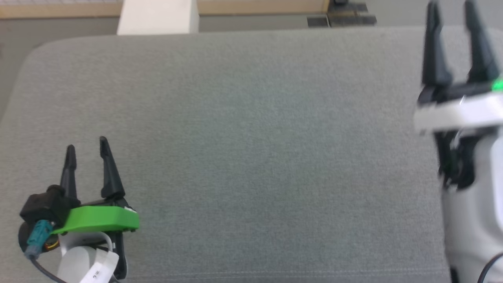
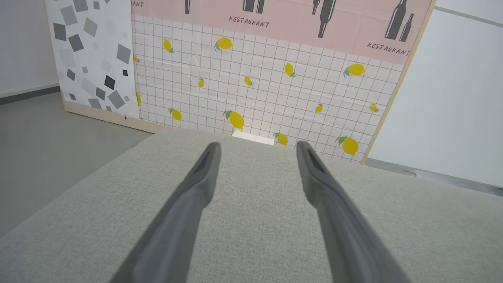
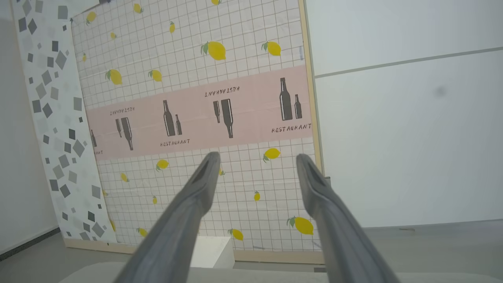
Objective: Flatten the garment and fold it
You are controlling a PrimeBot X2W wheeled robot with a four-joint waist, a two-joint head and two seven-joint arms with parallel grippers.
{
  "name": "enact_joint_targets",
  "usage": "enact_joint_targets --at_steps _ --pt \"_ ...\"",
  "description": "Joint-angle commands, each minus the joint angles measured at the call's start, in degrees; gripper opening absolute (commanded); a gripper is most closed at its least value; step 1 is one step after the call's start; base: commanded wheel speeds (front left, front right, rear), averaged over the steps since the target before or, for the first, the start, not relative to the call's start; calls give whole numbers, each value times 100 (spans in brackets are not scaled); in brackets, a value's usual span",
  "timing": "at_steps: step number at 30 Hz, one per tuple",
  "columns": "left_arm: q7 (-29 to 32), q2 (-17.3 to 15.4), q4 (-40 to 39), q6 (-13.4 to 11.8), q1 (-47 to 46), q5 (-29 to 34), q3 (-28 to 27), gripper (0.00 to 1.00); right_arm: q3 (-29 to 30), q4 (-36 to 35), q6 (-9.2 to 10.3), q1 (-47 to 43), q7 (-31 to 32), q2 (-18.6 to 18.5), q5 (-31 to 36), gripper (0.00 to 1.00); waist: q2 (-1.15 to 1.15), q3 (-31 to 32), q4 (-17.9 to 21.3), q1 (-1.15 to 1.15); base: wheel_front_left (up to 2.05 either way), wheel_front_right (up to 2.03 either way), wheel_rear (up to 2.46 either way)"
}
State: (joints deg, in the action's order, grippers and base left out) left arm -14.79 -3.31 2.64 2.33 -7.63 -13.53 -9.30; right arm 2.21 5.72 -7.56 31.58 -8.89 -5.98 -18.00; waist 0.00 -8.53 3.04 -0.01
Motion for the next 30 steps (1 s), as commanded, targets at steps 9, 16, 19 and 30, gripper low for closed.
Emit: enact_joint_targets --at_steps 9,16,19,30 --pt "-5 5 320 -86 204 130 177 100 157 167 8 -1650 -528 304 64 100 0 640 -341 1 0 0 0" --pt "5 -67 519 -184 359 497 458 100 181 339 8 -2315 -596 309 71 100 0 750 -293 1 0 0 0" --pt "1 -58 573 -193 419 531 551 100 156 422 8 -2488 -601 309 291 100 0 777 -263 1 0 0 0" --pt "-8 -17 666 -242 610 401 723 100 200 671 8 -2679 -465 310 526 100 0 830 -215 1 0 0 0"
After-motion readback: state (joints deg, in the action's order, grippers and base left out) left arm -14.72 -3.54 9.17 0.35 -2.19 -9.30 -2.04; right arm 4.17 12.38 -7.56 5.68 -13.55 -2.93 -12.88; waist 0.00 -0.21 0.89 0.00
